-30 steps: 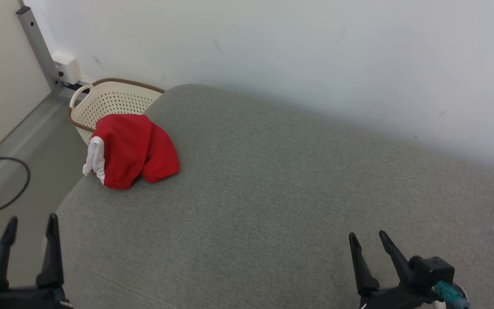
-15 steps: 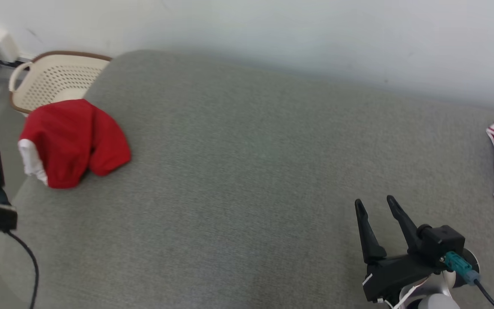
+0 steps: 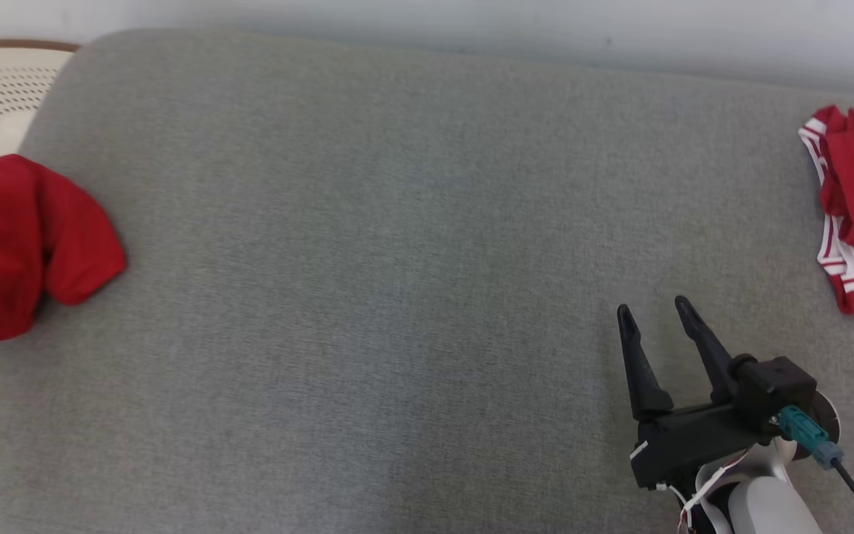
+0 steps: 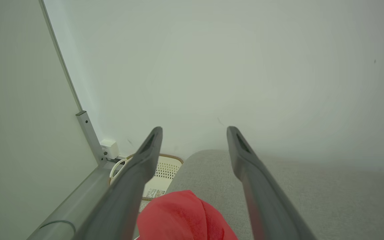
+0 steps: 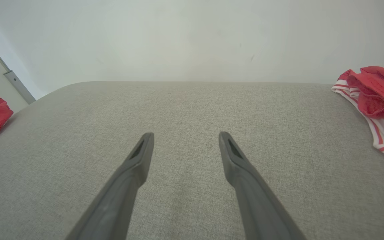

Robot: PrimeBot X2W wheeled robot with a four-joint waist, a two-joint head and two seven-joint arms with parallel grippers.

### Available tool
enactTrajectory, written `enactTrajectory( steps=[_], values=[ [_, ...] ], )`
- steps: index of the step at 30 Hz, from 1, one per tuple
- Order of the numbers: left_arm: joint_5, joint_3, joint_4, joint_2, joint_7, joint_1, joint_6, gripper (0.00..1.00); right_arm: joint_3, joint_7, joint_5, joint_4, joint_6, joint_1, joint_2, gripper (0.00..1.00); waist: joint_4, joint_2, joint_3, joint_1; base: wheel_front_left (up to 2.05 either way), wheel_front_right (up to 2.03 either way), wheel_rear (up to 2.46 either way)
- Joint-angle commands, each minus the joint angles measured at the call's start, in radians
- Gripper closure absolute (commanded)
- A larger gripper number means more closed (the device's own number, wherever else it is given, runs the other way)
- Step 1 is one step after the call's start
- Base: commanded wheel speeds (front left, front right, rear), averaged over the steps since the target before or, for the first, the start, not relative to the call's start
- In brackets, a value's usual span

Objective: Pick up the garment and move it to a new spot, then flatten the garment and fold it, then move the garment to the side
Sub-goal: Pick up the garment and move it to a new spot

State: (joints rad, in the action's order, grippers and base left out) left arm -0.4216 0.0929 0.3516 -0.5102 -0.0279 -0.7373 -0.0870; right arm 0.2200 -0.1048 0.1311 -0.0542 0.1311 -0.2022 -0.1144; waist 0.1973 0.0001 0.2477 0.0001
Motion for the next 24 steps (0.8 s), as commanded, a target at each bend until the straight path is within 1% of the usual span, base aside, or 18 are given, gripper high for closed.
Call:
enactTrajectory(
  steps=[1,4,12,15,20,22,24],
  values=[
    [-0.001,-0.008,0.037,-0.015,0.012,-0.021,-0.010,0.00,-0.001,0.001,-0.009,0.007,-0.001,-0.013,-0.006,0.00,-0.042,-0.0001,0.050,-0.0001,0.00,0.00,0.00],
    [-0.003,-0.022,0.126,-0.037,0.027,-0.062,-0.017,0.00,-0.002,0.003,-0.013,0.018,-0.001,-0.020,-0.009,0.00,-0.050,-0.0001,0.072,-0.0001,0.00,0.00,0.00],
    [0.003,-0.075,0.353,-0.060,0.070,-0.161,-0.030,0.00,0.002,0.021,-0.026,0.043,-0.001,-0.040,-0.013,0.00,-0.065,-0.0001,0.107,-0.0001,0.00,0.00,0.00],
    [0.013,-0.099,0.441,-0.081,0.087,-0.189,-0.032,0.00,0.005,0.026,-0.027,0.054,-0.001,-0.048,-0.018,0.00,-0.070,-0.0001,0.113,-0.0001,0.00,0.00,0.00],
    [0.016,-0.121,0.577,-0.084,0.135,-0.237,-0.025,0.00,0.002,0.038,-0.029,0.069,-0.001,-0.050,-0.024,0.00,-0.077,-0.0001,0.121,-0.0001,0.00,0.00,0.00],
    [0.019,-0.135,0.631,-0.081,0.175,-0.249,-0.028,0.00,0.002,0.041,-0.028,0.074,-0.001,-0.051,-0.026,0.00,-0.080,-0.0001,0.126,-0.0001,0.00,0.00,0.00],
    [0.020,-0.150,0.660,-0.080,0.192,-0.275,-0.032,0.00,0.001,0.046,-0.027,0.082,-0.001,-0.053,-0.029,0.00,-0.082,-0.0001,0.132,-0.0001,0.00,0.00,0.00]
  ],
)
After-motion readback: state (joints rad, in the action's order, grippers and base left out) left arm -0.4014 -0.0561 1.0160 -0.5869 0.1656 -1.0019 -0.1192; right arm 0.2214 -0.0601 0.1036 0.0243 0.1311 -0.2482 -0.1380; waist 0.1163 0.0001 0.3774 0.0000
